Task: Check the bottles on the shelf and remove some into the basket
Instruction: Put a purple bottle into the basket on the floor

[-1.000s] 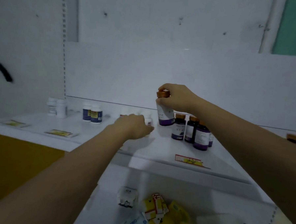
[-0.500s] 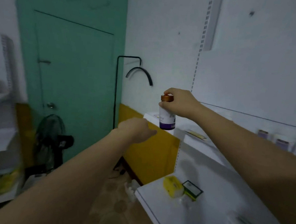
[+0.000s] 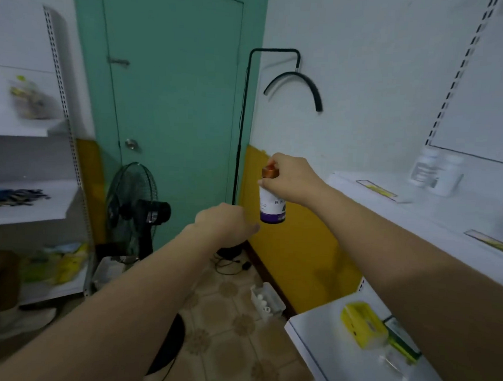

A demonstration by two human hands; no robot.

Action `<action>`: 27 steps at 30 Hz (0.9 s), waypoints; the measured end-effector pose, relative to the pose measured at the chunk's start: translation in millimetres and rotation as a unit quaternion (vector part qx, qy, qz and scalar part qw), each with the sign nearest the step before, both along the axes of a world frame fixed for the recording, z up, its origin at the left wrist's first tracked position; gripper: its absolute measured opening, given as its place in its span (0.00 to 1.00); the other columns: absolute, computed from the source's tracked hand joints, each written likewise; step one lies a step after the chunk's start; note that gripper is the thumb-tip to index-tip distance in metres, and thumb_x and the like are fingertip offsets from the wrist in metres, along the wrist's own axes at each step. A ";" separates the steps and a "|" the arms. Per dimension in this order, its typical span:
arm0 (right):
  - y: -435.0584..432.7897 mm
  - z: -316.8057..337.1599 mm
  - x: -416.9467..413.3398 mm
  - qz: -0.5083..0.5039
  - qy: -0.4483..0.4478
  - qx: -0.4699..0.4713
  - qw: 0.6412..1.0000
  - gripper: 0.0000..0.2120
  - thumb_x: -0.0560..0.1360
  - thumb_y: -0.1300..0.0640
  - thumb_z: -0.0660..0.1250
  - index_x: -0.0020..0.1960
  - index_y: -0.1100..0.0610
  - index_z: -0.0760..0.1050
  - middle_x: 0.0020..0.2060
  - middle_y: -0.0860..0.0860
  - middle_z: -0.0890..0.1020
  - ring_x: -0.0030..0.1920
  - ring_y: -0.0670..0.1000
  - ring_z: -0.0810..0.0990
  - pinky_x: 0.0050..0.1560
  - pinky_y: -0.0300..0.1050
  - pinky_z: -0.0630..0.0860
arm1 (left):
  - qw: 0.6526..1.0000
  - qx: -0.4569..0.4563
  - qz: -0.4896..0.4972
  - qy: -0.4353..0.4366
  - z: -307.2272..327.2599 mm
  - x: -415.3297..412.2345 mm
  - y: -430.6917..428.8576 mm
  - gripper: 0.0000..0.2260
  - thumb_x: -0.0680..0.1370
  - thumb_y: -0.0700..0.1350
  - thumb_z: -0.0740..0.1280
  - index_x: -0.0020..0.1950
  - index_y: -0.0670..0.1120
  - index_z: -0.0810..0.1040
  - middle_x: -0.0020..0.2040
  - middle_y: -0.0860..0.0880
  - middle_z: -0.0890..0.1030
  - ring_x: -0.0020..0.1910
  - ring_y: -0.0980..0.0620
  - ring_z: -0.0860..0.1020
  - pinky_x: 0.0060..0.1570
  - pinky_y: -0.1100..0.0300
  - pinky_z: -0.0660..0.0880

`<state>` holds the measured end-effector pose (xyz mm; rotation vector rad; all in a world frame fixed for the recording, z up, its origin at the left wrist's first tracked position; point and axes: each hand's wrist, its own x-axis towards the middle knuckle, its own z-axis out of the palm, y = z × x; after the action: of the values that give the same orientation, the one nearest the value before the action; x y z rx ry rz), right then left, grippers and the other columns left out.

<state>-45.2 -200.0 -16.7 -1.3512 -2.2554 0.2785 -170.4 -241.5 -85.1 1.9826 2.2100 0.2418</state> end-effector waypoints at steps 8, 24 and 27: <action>150.5 -39.3 -52.6 -0.001 0.015 -0.022 1.000 0.16 0.75 0.54 0.67 0.60 0.58 0.70 0.54 0.55 0.77 0.49 0.53 0.75 0.43 0.43 0.74 | 1.000 0.014 -0.002 -0.015 -39.2 -53.8 132.9 0.20 0.77 0.62 0.57 0.55 0.47 0.74 0.52 0.47 0.78 0.49 0.47 0.76 0.52 0.50 0.76; 431.6 -113.9 -108.9 -0.115 0.046 -0.091 0.988 0.20 0.74 0.54 0.70 0.61 0.60 0.67 0.52 0.56 0.75 0.49 0.54 0.74 0.31 0.39 0.66 | 0.996 -0.026 -0.084 0.021 -105.2 -119.6 433.1 0.21 0.78 0.62 0.56 0.51 0.45 0.72 0.47 0.46 0.76 0.48 0.46 0.75 0.46 0.52 0.76; 480.2 -135.8 -111.6 -0.147 0.035 -0.094 0.984 0.20 0.74 0.53 0.70 0.59 0.61 0.67 0.52 0.58 0.76 0.49 0.56 0.75 0.38 0.45 0.71 | 0.991 -0.032 -0.130 0.025 -125.9 -126.8 490.1 0.21 0.78 0.62 0.56 0.53 0.46 0.74 0.49 0.45 0.77 0.48 0.45 0.76 0.47 0.50 0.76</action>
<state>-156.8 280.2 -152.6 -1.7219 -1.9772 0.4363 -297.2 248.6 -211.0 2.2337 1.9309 0.0870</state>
